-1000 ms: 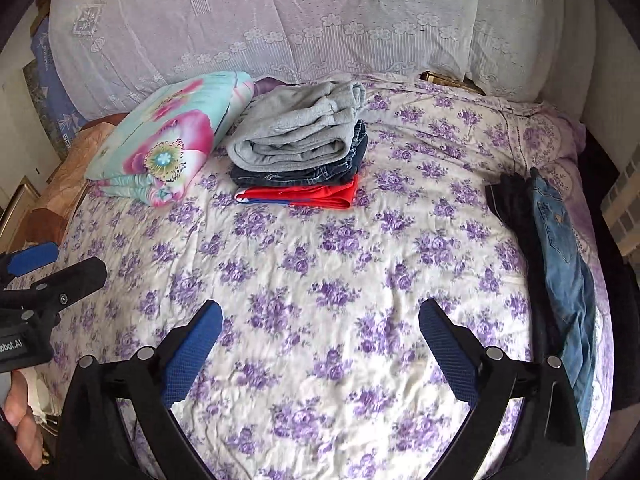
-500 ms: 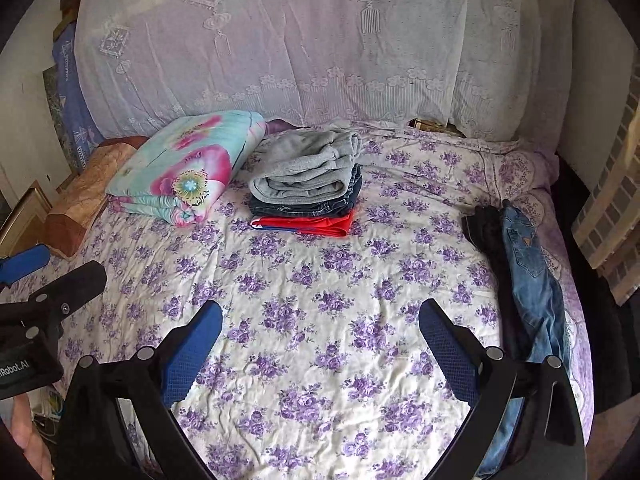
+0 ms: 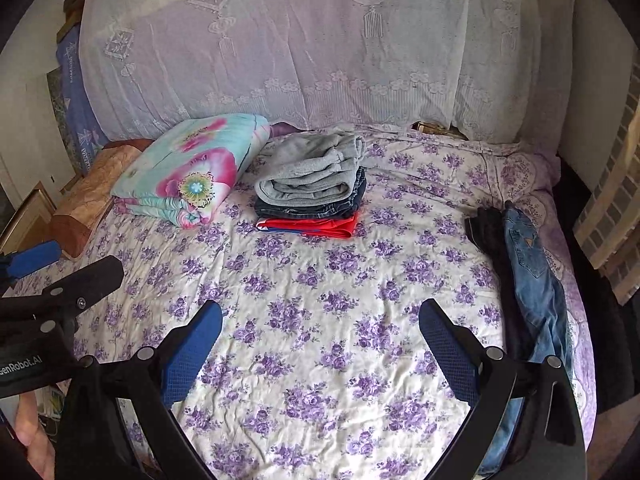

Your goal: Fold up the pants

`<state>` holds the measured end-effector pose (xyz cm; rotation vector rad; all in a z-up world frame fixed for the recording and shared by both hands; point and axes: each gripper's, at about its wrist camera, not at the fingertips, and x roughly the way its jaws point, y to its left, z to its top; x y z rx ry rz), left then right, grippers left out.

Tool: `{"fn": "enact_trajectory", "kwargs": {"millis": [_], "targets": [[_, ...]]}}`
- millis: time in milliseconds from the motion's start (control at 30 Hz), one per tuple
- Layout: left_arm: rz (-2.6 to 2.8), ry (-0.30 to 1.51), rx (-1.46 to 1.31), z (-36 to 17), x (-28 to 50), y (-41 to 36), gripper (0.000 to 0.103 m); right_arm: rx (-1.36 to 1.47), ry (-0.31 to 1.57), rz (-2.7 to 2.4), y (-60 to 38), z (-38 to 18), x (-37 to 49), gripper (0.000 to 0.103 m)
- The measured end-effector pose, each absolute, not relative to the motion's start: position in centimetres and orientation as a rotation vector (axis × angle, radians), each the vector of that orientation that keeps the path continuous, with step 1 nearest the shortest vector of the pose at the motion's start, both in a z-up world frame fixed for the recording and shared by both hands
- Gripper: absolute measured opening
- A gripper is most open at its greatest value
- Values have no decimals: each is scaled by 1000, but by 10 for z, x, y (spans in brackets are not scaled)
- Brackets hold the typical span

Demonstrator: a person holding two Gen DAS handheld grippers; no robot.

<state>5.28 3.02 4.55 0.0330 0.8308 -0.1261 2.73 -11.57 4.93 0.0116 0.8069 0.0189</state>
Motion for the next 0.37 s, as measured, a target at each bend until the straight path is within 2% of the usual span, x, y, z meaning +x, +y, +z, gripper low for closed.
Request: {"fn": "enact_trajectory", "kwargs": {"millis": [367], "targets": [[-124,866,14,39,63,35,98,12,812,21,-114,50,28,99]]}}
